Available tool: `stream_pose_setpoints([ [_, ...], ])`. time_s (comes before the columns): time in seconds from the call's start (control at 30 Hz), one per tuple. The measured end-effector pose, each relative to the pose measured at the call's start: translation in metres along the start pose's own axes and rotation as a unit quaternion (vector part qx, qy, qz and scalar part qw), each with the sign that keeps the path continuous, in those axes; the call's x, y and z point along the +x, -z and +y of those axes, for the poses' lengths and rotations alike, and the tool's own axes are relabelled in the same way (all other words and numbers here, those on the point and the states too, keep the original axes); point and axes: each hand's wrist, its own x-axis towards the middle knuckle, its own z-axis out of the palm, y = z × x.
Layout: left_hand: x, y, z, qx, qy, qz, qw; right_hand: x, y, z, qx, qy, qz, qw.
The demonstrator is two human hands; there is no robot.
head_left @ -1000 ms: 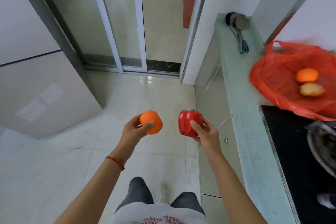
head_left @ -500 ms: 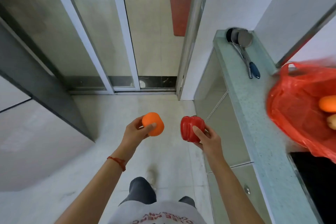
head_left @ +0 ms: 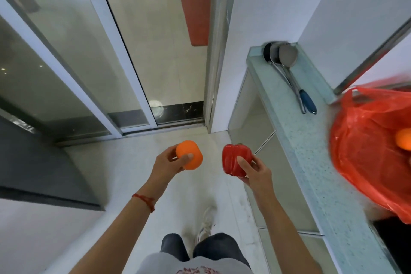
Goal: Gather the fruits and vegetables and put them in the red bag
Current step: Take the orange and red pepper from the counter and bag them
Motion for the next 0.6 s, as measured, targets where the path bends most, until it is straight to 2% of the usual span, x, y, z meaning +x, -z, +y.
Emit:
stream_pose_setpoints([
  [0.4, 0.093, -0.08, 0.063, 0.06, -0.003, -0.081, 0.995, 0.073, 0.031, -0.041, 0.004, 0.019, 0.063, 0.998],
  [0.6, 0.122, -0.131, 0.081, 0.103, -0.016, -0.168, 0.98, 0.074, 0.058, -0.046, 0.052, 0.012, 0.169, 0.984],
])
